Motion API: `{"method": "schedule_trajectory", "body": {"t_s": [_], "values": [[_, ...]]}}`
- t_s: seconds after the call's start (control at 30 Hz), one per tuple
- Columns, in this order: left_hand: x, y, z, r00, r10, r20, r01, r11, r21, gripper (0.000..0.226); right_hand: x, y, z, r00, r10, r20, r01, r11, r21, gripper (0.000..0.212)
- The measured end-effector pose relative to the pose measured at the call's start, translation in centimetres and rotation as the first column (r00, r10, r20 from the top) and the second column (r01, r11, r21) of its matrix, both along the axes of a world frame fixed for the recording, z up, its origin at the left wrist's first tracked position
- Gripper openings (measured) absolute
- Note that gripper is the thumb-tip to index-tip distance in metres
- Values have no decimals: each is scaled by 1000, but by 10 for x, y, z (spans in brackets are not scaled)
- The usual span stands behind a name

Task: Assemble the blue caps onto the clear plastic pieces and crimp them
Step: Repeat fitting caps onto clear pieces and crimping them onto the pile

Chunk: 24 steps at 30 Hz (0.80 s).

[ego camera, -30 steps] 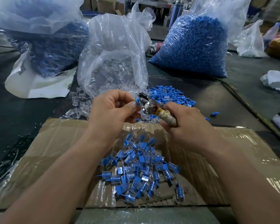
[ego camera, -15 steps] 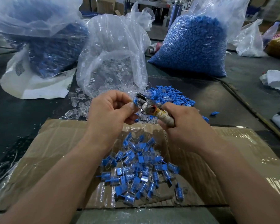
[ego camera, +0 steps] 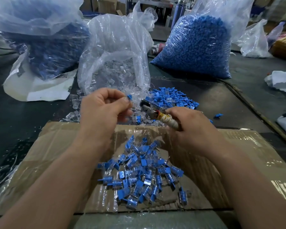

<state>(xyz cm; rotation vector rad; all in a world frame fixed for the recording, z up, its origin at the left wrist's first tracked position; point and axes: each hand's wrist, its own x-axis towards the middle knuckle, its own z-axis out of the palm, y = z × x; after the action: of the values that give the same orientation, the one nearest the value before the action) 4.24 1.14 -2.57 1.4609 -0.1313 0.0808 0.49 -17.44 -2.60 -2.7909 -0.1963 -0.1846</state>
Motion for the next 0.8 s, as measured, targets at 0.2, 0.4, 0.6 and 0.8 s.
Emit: {"method": "schedule_trajectory", "body": {"t_s": [0.2, 0.4, 0.6, 0.8], "values": [[4, 11, 9, 980, -172, -100, 171, 985, -18, 6, -1, -7, 1, 993, 6, -116, -12, 999, -53, 19], [-5, 11, 15, 828, -522, -207, 544, 837, 66, 15, 1, -6, 2, 979, 46, -197, -60, 996, -67, 37], [-5, 4, 8, 910, -376, -175, 408, 888, 213, 5, 3, -7, 3, 964, 40, -261, -64, 995, -82, 42], [9, -1, -15, 984, -109, 143, -7, 774, 633, 30, 1, -11, 2, 948, 33, -317, -50, 998, -44, 77]]}}
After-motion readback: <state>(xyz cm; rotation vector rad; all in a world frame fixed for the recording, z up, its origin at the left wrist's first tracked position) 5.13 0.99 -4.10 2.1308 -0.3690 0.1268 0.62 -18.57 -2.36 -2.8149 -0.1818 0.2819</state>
